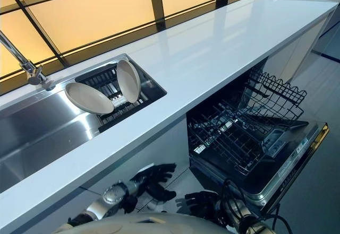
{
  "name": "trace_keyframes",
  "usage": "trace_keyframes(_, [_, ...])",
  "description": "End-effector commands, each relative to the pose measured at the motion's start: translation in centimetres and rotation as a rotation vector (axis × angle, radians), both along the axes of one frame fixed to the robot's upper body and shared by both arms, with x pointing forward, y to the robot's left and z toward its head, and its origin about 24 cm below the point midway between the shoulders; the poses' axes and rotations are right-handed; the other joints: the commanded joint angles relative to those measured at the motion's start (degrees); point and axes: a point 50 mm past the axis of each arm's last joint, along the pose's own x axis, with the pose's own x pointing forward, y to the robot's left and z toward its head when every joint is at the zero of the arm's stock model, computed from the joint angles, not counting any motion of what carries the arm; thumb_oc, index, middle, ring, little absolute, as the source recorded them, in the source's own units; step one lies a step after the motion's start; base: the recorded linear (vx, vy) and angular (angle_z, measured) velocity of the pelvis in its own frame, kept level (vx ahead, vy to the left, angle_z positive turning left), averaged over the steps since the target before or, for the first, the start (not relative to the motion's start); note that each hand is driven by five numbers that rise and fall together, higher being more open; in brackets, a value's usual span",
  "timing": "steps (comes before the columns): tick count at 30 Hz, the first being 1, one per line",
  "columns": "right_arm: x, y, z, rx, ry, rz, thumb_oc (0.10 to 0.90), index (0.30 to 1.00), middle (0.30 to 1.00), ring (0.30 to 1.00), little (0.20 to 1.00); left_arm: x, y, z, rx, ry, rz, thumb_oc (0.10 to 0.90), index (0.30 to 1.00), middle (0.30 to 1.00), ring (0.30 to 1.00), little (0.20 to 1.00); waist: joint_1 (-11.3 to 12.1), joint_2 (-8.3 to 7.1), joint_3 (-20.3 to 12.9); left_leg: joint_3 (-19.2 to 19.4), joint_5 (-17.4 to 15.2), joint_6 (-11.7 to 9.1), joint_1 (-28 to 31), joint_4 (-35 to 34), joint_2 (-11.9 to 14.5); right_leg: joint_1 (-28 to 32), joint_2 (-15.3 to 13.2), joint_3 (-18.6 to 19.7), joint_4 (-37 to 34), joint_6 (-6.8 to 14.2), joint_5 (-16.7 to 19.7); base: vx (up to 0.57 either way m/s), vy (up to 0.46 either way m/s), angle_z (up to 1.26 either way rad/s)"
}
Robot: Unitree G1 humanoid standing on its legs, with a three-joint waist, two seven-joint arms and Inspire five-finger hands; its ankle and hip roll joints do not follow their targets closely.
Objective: Pick up plates and place into dishwasher.
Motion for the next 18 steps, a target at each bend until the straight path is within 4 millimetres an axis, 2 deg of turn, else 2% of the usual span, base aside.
trace_keyframes(1, [0.8, 0.1, 0.5, 0.017, -0.016, 0.039, 0.8, 0.9, 0.9, 0.9, 0.9, 6.2, -0.9, 8.1, -0.07, -0.264, -0.121, 0.8, 0.9, 0.9, 0.9, 0.9, 0.53, -1.88, 0.93, 1.64, -3.66, 3.93, 0.7, 0.36, -5.74, 0.33, 1.47, 2.62, 0.52, 1.2, 0.05, 0.0, 0.0, 0.0])
trace_keyframes(4, [0.3, -0.1, 0.4, 0.016, -0.011, 0.02, 0.8, 0.9, 0.9, 0.9, 0.9, 6.8, -1.8, 14.1, -0.221, -0.339, -0.247, 0.8, 0.9, 0.9, 0.9, 0.9, 1.06, -1.71, 0.71, 1.22, -3.64, 4.15, 0.63, 0.36, -5.8, 0.52, 1.23, 1.98, 0.52, 1.42, 0.05, 0.0, -0.011, 0.04])
trace_keyframes(7, [-0.2, 0.0, 0.1, 0.014, -0.003, 0.012, 0.8, 0.9, 0.9, 0.9, 0.9, 6.7, -2.4, 16.6, -0.356, -0.334, -0.279, 0.8, 0.9, 0.9, 0.9, 0.9, 1.36, -1.67, 0.31, 0.93, -3.75, 4.14, 0.66, 0.36, -5.79, 0.7, 1.09, 1.58, 0.52, 1.55, -0.03, 0.01, -0.019, 0.08])
trace_keyframes(13, [-1.3, 0.4, -0.3, 0.015, 0.019, -0.004, 0.8, 0.9, 0.9, 0.9, 0.9, 6.1, -3.1, 20.5, -0.705, -0.213, -0.286, 0.8, 0.9, 0.9, 0.9, 0.9, 1.9, -1.84, -0.55, 0.61, -4.08, 3.93, 0.89, 0.36, -5.71, 1.05, 0.91, 1.12, 0.52, 1.62, -0.22, 0.01, -0.02, 0.08])
trace_keyframes(18, [-1.6, 0.9, -0.4, 0.019, 0.028, -0.007, 0.8, 0.9, 0.9, 0.9, 0.9, 5.0, -4.1, 22.2, -0.941, -0.047, -0.365, 0.8, 0.9, 0.9, 0.9, 0.9, 2.15, -1.88, -0.85, 0.43, -4.17, 3.87, 1.13, 0.36, -5.73, 1.35, 0.82, 1.16, 0.52, 1.57, -0.26, 0.0, -0.005, 0.01])
